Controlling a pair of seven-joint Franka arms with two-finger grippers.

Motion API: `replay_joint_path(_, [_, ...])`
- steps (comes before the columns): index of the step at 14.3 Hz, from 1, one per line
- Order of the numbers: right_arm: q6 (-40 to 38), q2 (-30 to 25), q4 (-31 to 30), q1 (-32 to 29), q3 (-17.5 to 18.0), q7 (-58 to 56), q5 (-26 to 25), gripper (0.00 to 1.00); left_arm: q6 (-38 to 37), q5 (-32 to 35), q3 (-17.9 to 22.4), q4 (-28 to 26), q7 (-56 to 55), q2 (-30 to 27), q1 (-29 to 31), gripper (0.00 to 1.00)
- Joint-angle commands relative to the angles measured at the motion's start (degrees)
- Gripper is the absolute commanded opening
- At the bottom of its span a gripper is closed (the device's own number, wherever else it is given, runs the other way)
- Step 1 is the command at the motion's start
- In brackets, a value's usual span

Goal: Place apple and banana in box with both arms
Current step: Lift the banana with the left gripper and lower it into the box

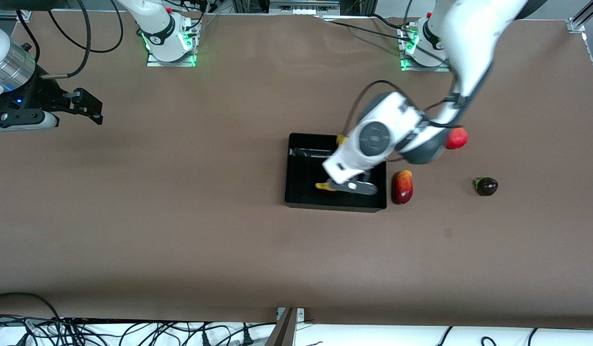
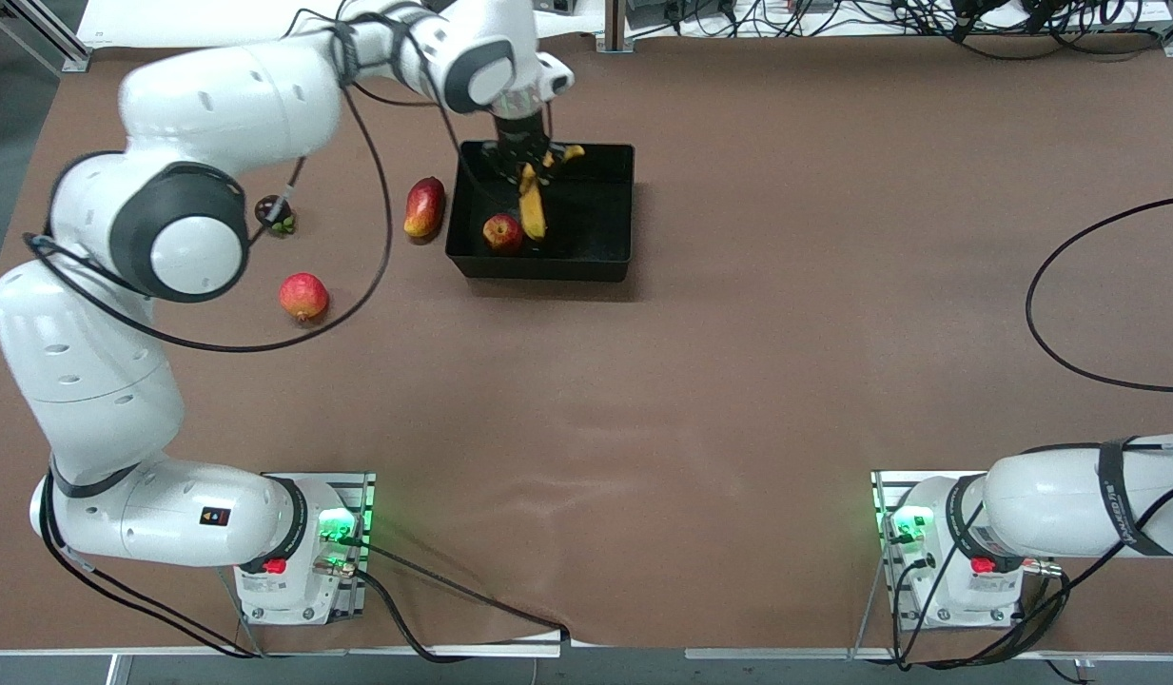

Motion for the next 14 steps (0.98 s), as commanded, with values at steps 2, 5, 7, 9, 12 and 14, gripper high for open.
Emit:
replay_joint_path(2, [0.0,0.1,0.7,-0.8,0.8,0.3,0.3,1.0,4.6,2.5,2.8,0.8,-2.5,3.4,-3.2,0.0])
replay_joint_path(5, [-0.1,0.0,0.7,-0.8,0.8,0.2,0.3,1.0,6.3,2.7,3.0,0.7,-2.5,5.7,-3.3,0.11])
replay_joint_path(7, [-0.3,-0.3,0.5,-0.8,0.8,0.2,0.3,1.0,6.3,2.7,3.0,0.7,-2.5,5.7,-3.1,0.53])
replay_joint_path(9, [-0.1,-0.4,0.5,-0.7,1.0,0.2,0.2,1.0,5.6,2.6,2.9,1.2,-1.8,5.0,-2.2,1.0])
replay_joint_path(12, [0.0,-0.3,0.6,-0.8,1.0,0.3,0.9,1.0,1.1,2.6,2.9,1.5,-1.9,0.8,-0.3,1.0])
replay_joint_path(14, [0.0,-0.3,0.7,-0.8,0.9,0.3,1.9,1.0,-3.2,2.7,2.9,1.6,-0.6,-4.5,3.3,1.0])
